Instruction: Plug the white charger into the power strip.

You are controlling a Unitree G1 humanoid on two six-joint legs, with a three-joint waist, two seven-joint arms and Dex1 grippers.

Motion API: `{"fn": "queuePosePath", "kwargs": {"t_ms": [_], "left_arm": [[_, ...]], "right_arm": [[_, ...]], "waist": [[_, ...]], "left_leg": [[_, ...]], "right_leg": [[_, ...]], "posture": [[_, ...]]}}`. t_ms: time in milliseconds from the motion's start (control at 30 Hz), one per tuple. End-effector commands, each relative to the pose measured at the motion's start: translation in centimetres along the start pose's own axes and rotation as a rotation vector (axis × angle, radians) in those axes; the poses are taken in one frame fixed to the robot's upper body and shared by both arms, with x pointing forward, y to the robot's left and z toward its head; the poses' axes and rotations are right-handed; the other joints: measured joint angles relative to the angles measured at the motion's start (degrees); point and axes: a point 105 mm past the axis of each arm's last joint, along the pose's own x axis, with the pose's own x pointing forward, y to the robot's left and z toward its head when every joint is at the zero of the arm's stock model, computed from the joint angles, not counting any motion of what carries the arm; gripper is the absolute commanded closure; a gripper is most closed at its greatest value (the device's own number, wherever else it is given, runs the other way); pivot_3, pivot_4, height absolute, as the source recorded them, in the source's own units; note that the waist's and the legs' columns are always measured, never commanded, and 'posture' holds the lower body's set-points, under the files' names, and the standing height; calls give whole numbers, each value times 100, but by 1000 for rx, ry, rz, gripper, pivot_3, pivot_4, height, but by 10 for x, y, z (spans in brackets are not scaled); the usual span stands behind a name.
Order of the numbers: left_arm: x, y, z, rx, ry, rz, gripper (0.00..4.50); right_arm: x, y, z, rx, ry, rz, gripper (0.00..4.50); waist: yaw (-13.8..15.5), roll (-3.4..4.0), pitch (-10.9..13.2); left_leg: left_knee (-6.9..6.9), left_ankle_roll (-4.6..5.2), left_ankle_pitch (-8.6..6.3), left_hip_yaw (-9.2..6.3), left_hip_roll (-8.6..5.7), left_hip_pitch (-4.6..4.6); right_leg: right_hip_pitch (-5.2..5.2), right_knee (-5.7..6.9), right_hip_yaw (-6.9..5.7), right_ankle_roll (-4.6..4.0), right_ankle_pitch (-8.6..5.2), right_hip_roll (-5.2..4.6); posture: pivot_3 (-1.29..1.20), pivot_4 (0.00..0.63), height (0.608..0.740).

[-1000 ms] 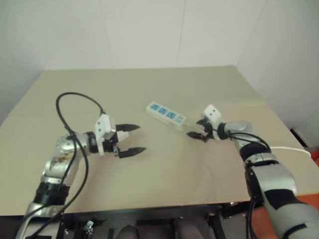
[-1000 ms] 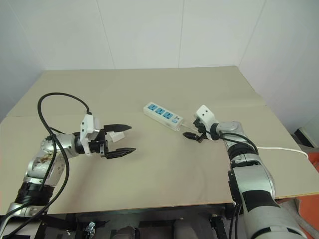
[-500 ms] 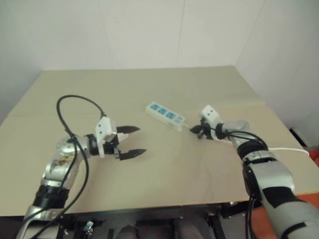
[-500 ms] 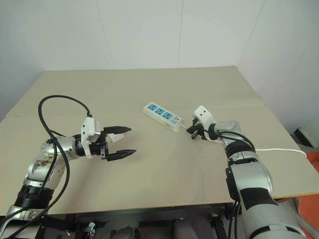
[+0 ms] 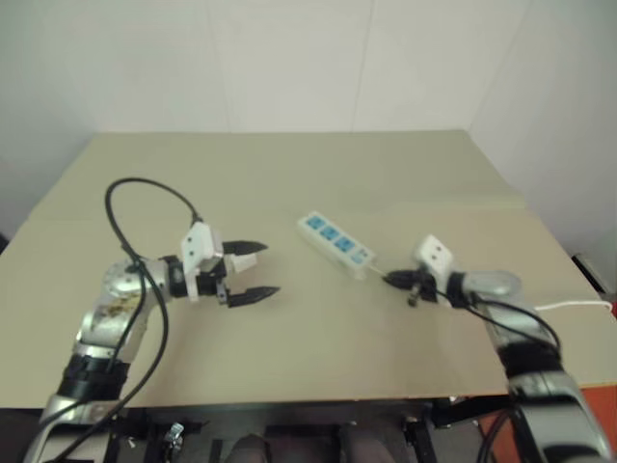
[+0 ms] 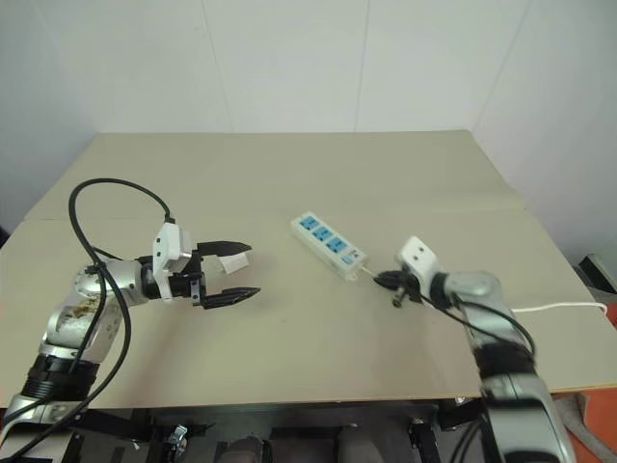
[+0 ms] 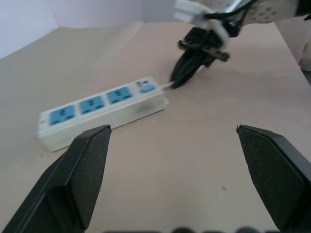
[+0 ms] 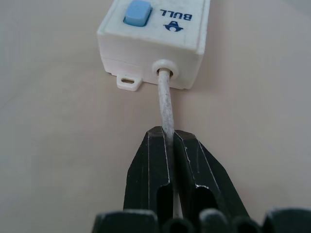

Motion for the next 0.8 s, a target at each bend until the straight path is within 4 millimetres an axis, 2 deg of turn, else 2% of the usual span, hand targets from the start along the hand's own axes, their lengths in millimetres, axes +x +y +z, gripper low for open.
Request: {"fn": "queuePosePath", "kwargs": {"t_ms": [33,133,233,400,633,667,800], "left_arm": [[-2,5,9,50,-3,0,0],[-1,6,9,50,-3,-3,0],[2,7,8,47,-6,-19,0],[4,9,8,50,-6,-20,0],[-1,9,8,49,0,-7,0],[-2,9,7,41,3,-5,0],[-3,5,6,34,2,-14,0]], "right_arm": [[-24,3,15,-21,-23,-54,4483],[-38,10,11,-4,-13,-72,4483],[-41,14,12,5,-33,-82,4483],[-37,14,23,-4,-79,-109,2860],[-41,13,42,35,-223,-136,275],[-41,14,44,57,-254,-131,21],[-41,17,48,140,-375,-124,21]], "waist": [[4,0,0],[4,0,0],[-20,0,0],[-27,0,0],[-10,-1,0],[-8,-1,0],[-8,-1,0]], "left_leg": [[3,0,0,3,0,0],[5,0,0,6,3,5],[5,0,0,8,6,6],[5,0,0,8,6,3],[5,0,0,7,6,2],[5,0,0,7,6,2],[5,0,0,7,7,2]], "right_leg": [[0,0,2,9,-4,0],[2,1,6,31,-18,7],[2,1,9,34,-19,10],[1,-1,8,34,-20,10],[1,-1,8,34,-20,9],[1,-2,8,34,-20,9],[2,-1,8,34,-19,10]], "posture": [[0,150,740],[0,150,740],[0,150,740],[0,150,740],[0,150,740],[0,150,740],[0,150,740]]}}
